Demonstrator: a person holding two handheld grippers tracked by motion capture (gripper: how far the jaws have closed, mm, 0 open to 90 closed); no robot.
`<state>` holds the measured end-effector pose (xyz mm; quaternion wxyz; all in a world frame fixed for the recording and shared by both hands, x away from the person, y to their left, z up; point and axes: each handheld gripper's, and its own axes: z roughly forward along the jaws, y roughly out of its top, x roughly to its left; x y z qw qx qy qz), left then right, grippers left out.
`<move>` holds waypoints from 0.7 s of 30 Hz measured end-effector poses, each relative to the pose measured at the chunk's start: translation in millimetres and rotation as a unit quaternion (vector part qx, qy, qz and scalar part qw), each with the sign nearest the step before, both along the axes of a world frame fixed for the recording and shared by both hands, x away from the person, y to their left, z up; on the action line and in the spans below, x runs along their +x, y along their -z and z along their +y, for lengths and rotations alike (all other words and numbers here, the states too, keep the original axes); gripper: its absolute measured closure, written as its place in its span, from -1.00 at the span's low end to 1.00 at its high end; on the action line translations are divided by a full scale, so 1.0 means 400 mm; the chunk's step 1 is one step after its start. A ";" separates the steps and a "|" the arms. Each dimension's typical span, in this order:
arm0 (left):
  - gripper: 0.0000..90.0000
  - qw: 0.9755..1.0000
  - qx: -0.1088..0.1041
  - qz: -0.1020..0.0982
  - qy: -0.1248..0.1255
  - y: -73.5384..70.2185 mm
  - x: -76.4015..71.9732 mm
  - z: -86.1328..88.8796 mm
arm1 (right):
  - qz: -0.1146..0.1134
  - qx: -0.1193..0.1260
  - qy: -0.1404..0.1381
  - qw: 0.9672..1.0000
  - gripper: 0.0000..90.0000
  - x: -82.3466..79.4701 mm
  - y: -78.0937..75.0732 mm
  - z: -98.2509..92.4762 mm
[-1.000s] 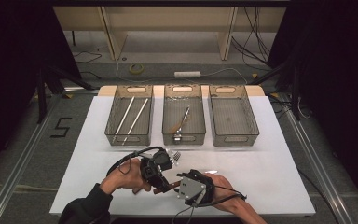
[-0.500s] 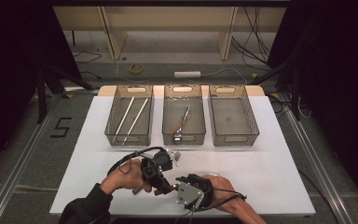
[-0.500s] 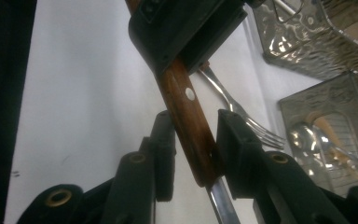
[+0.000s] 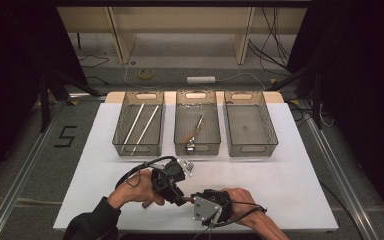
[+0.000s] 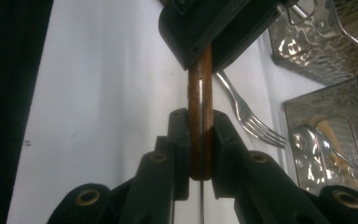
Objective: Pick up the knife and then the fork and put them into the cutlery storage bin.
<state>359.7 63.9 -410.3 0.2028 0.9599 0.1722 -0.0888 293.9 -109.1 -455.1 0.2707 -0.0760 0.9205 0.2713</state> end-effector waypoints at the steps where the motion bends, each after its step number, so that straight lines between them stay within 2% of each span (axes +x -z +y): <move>1: 0.39 1.000 -0.003 -0.008 -0.004 -0.003 0.002 0.004 | -0.002 -0.002 -0.001 1.000 0.81 0.005 -0.002 -0.004; 5: 0.01 0.998 -0.013 -0.033 -0.052 -0.019 0.009 0.022 | 0.013 0.002 0.022 1.000 0.81 0.018 0.000 -0.020; 6: -0.09 0.997 -0.018 -0.038 -0.068 -0.023 0.010 0.028 | 0.019 0.002 0.025 1.000 0.81 0.023 -0.001 -0.027; 7: -0.13 0.996 -0.025 -0.043 -0.078 -0.028 0.008 0.034 | 0.028 0.012 0.039 0.999 0.81 0.025 -0.001 -0.031; 8: -0.19 0.995 -0.028 -0.051 -0.085 -0.032 0.007 0.040 | 0.027 0.008 0.040 0.999 0.81 0.032 -0.004 -0.038; 9: -0.28 0.993 -0.029 -0.060 -0.096 -0.036 0.007 0.046 | 0.033 0.018 0.053 0.998 0.81 0.035 -0.005 -0.043; 13: -0.44 0.985 -0.046 -0.093 -0.138 -0.045 0.008 0.078 | 0.049 0.027 0.081 0.995 0.81 0.059 -0.012 -0.069; 15: -0.50 0.980 -0.053 -0.106 -0.158 -0.043 0.007 0.095 | 0.061 0.035 0.100 0.992 0.81 0.071 -0.017 -0.086; 17: -0.54 0.976 -0.058 -0.116 -0.176 -0.035 0.005 0.109 | 0.074 0.057 0.121 0.988 0.81 0.084 -0.022 -0.101; 19: -0.57 0.973 -0.060 -0.126 -0.186 -0.025 0.003 0.121 | 0.085 0.068 0.138 0.984 0.81 0.098 -0.030 -0.117; 21: -0.60 0.969 -0.063 -0.134 -0.199 -0.013 0.000 0.132 | 0.095 0.081 0.159 0.979 0.81 0.111 -0.038 -0.133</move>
